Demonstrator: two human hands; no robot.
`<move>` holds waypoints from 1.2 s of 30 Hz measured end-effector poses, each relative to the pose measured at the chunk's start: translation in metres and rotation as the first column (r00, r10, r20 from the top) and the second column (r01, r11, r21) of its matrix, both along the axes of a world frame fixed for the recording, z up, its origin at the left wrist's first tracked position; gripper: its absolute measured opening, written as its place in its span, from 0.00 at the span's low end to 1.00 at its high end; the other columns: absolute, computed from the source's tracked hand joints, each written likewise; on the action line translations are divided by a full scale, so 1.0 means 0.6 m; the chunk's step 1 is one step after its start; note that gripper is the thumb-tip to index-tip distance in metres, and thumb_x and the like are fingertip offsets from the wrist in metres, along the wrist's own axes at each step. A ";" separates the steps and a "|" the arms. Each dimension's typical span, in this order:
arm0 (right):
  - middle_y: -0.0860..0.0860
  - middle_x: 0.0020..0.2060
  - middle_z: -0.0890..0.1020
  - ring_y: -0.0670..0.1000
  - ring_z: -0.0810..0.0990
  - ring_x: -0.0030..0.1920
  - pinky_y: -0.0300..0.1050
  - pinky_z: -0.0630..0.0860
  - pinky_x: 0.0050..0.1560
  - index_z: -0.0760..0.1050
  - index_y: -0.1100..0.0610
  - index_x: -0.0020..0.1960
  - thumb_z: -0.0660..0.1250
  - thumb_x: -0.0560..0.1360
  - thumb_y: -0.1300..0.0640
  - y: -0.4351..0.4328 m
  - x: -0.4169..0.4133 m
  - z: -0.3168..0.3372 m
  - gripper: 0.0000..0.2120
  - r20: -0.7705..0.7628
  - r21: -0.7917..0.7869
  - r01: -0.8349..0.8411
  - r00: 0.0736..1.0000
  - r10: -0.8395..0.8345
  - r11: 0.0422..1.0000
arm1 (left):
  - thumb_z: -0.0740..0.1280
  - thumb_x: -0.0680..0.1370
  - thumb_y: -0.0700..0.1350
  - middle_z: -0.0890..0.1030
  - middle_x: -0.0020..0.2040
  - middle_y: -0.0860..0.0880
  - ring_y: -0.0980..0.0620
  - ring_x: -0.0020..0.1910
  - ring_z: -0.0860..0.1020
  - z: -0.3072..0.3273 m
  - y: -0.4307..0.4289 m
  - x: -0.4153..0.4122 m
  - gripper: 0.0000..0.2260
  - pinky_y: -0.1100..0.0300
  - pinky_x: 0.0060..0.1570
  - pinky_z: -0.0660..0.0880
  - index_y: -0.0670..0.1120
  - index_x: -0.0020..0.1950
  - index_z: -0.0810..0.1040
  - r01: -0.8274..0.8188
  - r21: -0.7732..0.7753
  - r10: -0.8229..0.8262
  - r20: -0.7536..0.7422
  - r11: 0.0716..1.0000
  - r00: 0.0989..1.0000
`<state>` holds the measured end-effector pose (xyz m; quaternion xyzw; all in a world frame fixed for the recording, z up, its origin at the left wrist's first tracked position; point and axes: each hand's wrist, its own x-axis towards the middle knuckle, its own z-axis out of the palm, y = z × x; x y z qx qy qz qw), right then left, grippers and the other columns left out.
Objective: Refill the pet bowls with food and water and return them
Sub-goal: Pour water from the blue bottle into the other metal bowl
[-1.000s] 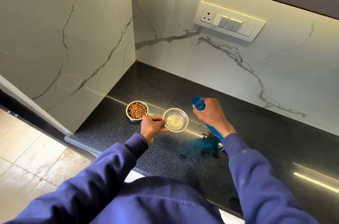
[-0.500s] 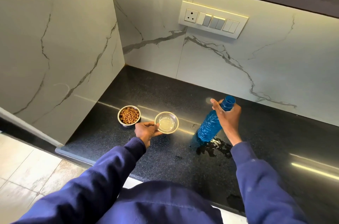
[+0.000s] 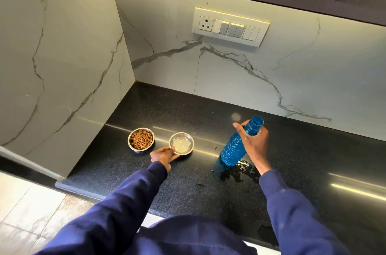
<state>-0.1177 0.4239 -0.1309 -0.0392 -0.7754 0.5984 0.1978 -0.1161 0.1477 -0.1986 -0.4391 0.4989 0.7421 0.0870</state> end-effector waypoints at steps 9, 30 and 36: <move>0.48 0.41 0.84 0.47 0.84 0.40 0.37 0.80 0.43 0.78 0.49 0.47 0.81 0.69 0.46 0.000 0.006 -0.011 0.14 0.024 0.002 0.022 0.999 -0.022 1.000 | 0.62 0.80 0.24 0.79 0.55 0.31 0.38 0.56 0.79 0.006 -0.017 0.018 0.16 0.42 0.64 0.78 0.26 0.68 0.72 0.067 0.082 -0.063 -0.054 0.994 0.997; 0.67 0.60 0.73 0.67 0.76 0.57 0.58 0.78 0.53 0.70 0.70 0.64 0.80 0.69 0.65 -0.129 0.144 -0.125 0.29 0.196 0.159 0.472 0.846 -0.496 0.867 | 0.67 0.81 0.33 0.80 0.58 0.35 0.40 0.53 0.80 -0.013 -0.210 0.061 0.06 0.47 0.61 0.78 0.37 0.57 0.79 0.079 0.037 -0.076 -0.074 0.996 0.994; 0.69 0.51 0.82 0.60 0.83 0.47 0.59 0.83 0.52 0.76 0.67 0.60 0.71 0.78 0.66 -0.210 0.115 -0.137 0.12 0.507 -0.069 0.174 0.854 -0.115 0.982 | 0.65 0.81 0.30 0.79 0.53 0.34 0.42 0.45 0.80 -0.023 -0.257 0.052 0.10 0.49 0.56 0.79 0.33 0.62 0.76 -0.016 0.038 0.018 -0.066 0.999 0.998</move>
